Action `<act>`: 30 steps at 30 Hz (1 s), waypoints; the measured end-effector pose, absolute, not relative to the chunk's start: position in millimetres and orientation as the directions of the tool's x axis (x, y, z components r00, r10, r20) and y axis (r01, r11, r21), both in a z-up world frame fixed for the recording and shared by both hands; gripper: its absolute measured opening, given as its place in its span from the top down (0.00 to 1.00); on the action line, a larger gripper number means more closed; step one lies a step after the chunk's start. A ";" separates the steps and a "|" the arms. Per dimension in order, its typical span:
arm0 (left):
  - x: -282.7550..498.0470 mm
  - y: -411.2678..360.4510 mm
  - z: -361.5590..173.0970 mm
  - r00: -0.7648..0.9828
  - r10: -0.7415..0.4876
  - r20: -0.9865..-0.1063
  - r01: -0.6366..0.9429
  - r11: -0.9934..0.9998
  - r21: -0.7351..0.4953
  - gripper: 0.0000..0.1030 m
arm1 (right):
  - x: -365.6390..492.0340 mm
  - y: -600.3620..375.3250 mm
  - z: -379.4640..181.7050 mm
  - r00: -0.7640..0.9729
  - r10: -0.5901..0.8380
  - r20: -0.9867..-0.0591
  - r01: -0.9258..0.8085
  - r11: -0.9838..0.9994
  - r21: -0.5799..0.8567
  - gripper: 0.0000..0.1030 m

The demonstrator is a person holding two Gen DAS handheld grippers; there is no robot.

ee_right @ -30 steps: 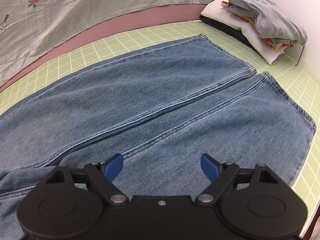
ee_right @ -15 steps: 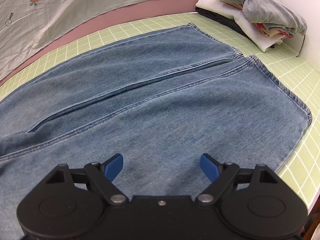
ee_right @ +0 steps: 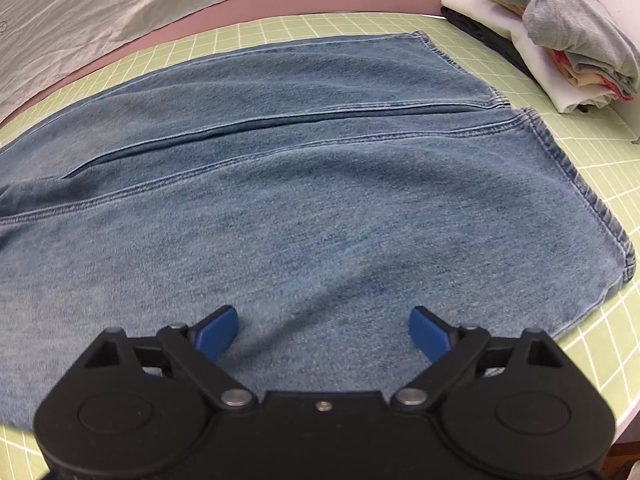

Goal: Fold clothes

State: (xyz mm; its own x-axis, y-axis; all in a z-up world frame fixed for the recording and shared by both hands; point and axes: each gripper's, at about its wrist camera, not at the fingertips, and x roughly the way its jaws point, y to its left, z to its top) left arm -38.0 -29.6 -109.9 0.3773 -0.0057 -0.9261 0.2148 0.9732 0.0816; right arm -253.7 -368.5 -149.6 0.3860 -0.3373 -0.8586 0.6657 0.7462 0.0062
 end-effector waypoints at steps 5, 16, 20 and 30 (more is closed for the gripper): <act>-43.6 -41.0 -107.0 0.373 -0.004 -0.928 0.245 0.965 0.094 0.25 | -267.8 -360.6 -149.6 0.402 -0.312 -0.861 0.622 0.783 0.007 0.04; -52.8 -97.6 -96.8 0.384 -0.075 -0.920 0.302 0.952 0.048 0.19 | -276.3 -386.3 -138.6 0.400 -0.300 -0.866 0.579 0.815 -0.015 0.04; -57.4 -132.2 -101.4 0.378 -0.089 -0.921 0.325 0.945 0.042 0.18 | -282.7 -424.0 -128.2 0.411 -0.342 -0.845 0.627 0.779 -0.010 0.04; -39.6 -196.9 -118.9 0.383 -0.072 -0.921 0.273 0.961 0.038 0.06 | -255.8 -554.1 -128.8 0.438 -0.402 -0.804 0.672 0.741 -0.004 0.04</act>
